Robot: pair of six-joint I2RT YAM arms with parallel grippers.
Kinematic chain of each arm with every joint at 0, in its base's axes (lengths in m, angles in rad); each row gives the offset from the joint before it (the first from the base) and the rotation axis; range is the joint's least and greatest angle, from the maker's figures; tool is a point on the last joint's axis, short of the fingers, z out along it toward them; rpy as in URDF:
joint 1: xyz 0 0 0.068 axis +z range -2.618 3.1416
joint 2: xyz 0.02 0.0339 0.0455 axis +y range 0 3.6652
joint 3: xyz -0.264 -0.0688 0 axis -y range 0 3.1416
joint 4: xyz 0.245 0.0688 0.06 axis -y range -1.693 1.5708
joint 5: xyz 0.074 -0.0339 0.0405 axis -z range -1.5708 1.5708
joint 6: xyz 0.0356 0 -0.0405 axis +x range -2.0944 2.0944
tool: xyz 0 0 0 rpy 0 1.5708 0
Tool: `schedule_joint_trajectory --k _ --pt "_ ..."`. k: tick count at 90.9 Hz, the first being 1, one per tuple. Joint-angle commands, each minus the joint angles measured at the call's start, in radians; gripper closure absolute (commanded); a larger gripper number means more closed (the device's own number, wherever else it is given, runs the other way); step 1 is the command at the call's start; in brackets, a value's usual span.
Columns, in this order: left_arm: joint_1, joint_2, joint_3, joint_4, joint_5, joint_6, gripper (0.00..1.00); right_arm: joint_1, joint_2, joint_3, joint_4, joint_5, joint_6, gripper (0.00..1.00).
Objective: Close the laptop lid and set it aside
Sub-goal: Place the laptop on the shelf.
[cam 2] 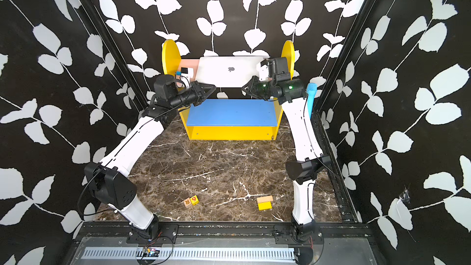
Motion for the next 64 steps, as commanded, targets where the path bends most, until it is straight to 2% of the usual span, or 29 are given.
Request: schedule_joint_trajectory --k 1,64 --pt "0.013 0.0 0.042 0.014 -0.001 0.02 0.9 -0.015 0.012 0.028 0.086 0.005 0.013 0.77" --pt "0.033 0.044 0.087 0.0 -0.001 0.009 0.9 -0.022 0.017 0.029 0.099 -0.008 0.031 0.77"
